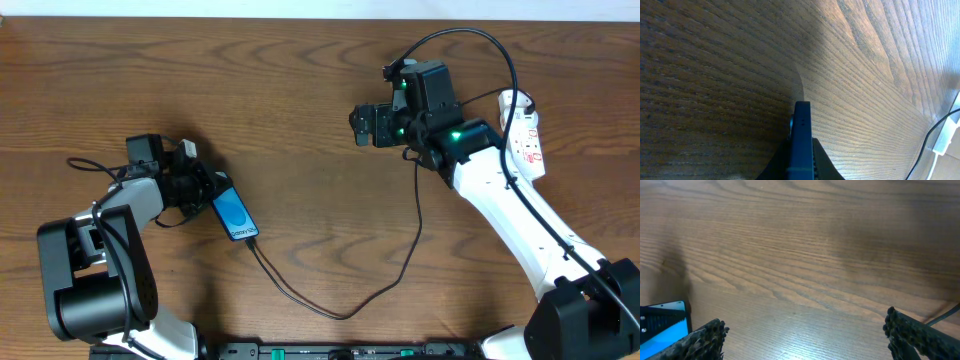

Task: Plug charger to phone and switch on socket
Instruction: 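Set the phone down on the table with the left gripper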

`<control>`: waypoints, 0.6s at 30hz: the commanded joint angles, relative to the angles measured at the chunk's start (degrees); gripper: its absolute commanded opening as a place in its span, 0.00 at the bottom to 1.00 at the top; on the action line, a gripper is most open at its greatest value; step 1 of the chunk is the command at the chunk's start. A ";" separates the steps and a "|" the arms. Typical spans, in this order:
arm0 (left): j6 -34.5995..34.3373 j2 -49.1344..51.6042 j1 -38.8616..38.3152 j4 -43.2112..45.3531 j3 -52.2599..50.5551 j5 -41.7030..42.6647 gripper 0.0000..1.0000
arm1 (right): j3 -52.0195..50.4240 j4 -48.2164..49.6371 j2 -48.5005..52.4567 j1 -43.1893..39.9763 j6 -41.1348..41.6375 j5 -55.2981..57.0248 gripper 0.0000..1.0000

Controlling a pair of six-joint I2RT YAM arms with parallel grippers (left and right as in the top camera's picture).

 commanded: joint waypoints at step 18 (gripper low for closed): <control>0.39 1.09 -0.07 -0.90 -2.05 -3.82 0.37 | 0.68 -0.07 -1.33 -0.02 -0.63 0.44 0.99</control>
